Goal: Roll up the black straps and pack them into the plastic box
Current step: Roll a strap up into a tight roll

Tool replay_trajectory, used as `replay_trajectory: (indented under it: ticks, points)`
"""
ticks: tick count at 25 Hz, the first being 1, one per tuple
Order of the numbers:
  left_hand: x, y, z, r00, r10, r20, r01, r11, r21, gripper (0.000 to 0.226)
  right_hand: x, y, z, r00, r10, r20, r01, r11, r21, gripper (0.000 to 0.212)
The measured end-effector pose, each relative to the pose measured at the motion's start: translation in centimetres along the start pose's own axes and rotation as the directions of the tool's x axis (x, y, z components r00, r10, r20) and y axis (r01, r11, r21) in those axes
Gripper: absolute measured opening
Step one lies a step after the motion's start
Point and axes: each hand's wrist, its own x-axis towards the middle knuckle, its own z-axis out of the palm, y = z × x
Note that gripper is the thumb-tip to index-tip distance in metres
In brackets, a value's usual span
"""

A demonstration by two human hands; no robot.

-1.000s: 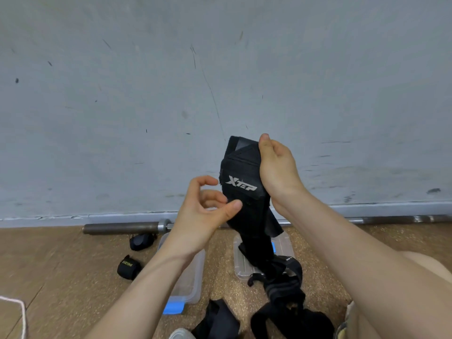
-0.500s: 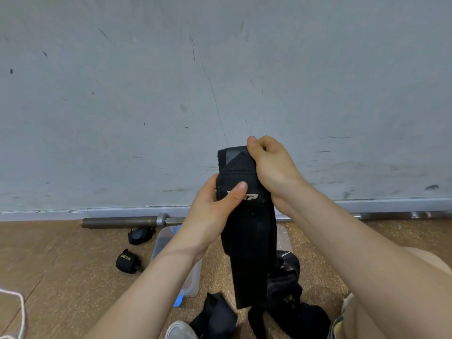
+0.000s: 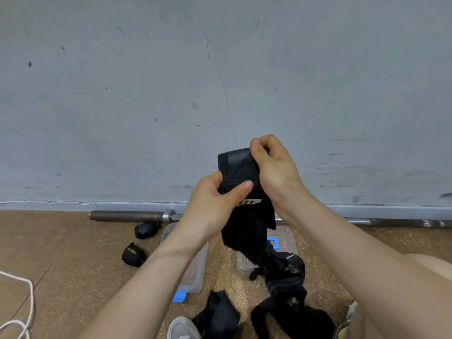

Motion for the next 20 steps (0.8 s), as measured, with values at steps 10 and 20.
replay_trajectory:
  ticks: [10,20]
  points:
    - [1.9,1.0,-4.3,0.950,-0.235,-0.204,0.148,0.918,-0.368,0.005,-3.2,2.4,1.2,0.960,0.076,0.271,-0.037,0.988,-0.148,0.034]
    - [3.0,-3.4,-10.0,0.970,-0.142,-0.199,0.242,0.465,0.852,0.056,-0.7,-1.1,-2.7,0.871,0.344,0.350,-0.453,0.839,0.302,0.025]
